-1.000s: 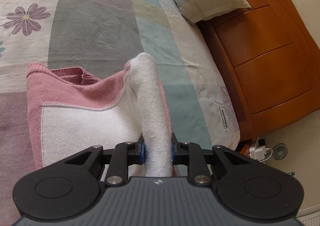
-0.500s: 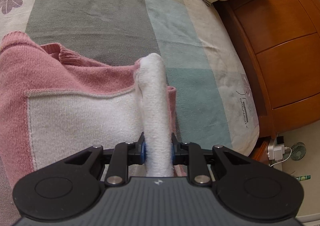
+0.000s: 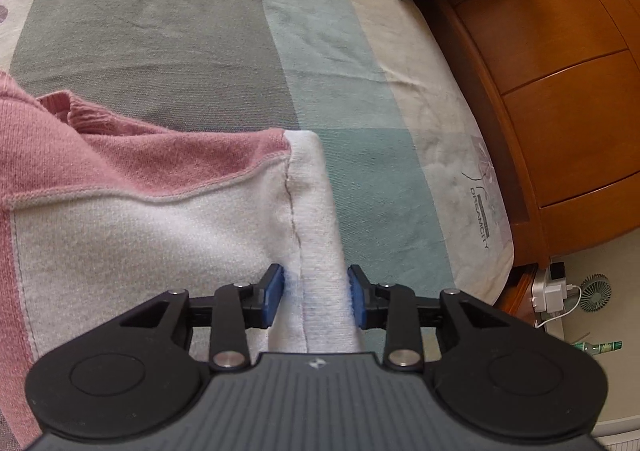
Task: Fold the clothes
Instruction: 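Lift the white side edge with the left gripper and fold it over the pink front, then open the left gripper and release the folded side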
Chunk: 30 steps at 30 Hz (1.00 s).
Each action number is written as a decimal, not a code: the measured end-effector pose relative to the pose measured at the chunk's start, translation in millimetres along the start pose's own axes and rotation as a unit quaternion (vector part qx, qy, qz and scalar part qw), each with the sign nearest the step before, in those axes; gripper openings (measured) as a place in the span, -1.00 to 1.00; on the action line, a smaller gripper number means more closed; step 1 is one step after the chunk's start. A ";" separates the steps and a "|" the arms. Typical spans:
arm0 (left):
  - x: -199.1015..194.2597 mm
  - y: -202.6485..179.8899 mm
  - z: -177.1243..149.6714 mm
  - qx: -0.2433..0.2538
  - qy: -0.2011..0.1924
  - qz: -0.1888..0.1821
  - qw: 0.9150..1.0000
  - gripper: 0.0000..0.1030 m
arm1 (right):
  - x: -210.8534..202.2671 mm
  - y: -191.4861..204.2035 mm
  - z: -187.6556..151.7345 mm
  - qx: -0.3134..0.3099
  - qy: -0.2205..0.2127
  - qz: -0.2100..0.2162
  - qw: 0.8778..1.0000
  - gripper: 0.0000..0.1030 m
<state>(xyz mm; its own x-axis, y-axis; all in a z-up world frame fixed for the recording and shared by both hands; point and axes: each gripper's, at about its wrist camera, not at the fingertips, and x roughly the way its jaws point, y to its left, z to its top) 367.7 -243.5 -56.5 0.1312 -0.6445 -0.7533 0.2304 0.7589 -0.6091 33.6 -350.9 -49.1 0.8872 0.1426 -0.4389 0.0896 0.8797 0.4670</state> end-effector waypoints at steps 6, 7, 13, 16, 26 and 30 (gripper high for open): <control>-32.5 -1.7 -6.3 0.039 -0.022 -0.038 0.998 -0.31 | -2.7 1.8 -2.3 -0.005 0.004 -0.005 1.000 1.00; -41.3 -0.4 -8.2 0.053 -0.031 -0.032 0.998 -0.23 | -3.1 2.2 -2.5 -0.005 0.004 -0.006 1.000 1.00; -92.2 34.0 -21.9 0.099 -0.090 0.040 0.990 -0.07 | 3.2 10.5 4.2 -0.030 0.001 0.006 1.000 1.00; -111.4 66.0 -26.3 0.079 -0.109 0.056 0.989 -0.06 | 18.0 17.8 16.0 -0.061 -0.010 0.021 0.998 1.00; -112.0 105.8 -34.8 0.063 -0.137 -0.025 0.988 -0.06 | 128.9 12.9 40.9 -0.082 0.071 0.058 0.992 1.00; -81.6 102.5 -25.8 0.083 -0.118 -0.024 0.989 -0.03 | 136.4 -13.3 21.4 -0.077 0.097 -0.018 0.992 0.99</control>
<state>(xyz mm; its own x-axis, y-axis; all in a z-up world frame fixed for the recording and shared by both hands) 355.7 -110.7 -63.8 0.3330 -0.6987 -0.6332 0.3937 0.7132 -0.5799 163.1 -352.8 -98.7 0.7798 0.1813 -0.5992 0.0356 0.9428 0.3315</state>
